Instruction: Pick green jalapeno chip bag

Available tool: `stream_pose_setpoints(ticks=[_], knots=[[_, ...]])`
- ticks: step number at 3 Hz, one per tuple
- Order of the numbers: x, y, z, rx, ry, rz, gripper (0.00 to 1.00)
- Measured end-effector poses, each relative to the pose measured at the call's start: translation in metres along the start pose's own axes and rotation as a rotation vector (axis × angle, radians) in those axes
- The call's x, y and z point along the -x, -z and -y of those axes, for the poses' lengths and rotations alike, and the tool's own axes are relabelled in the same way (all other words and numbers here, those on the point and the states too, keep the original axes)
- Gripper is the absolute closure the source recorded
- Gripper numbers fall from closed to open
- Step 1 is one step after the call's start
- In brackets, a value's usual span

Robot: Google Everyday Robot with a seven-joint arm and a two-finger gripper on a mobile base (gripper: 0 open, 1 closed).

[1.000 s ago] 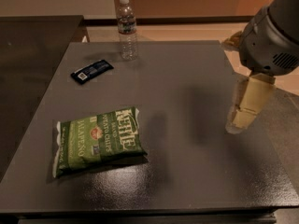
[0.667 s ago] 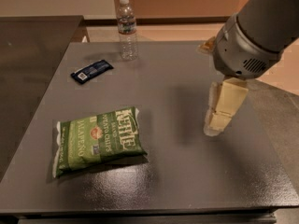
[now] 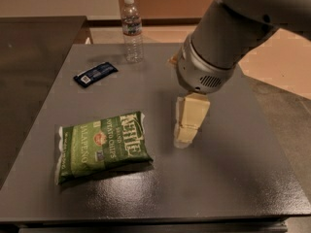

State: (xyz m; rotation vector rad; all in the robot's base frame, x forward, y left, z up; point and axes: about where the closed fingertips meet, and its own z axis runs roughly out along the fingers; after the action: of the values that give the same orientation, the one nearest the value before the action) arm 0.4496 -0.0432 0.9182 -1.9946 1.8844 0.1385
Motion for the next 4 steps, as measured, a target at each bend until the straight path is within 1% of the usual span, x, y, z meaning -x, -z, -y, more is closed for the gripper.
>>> stream_pose_setpoints(ticks=[1, 2, 3, 4], knots=[[0.018, -0.029, -0.005, 0.037, 0.026, -0.007, 0.00], [0.030, -0.058, -0.008, 0.068, 0.035, -0.025, 0.00], [0.037, -0.079, -0.009, 0.092, 0.030, -0.041, 0.00], [0.043, -0.094, -0.013, 0.122, 0.027, -0.042, 0.00]])
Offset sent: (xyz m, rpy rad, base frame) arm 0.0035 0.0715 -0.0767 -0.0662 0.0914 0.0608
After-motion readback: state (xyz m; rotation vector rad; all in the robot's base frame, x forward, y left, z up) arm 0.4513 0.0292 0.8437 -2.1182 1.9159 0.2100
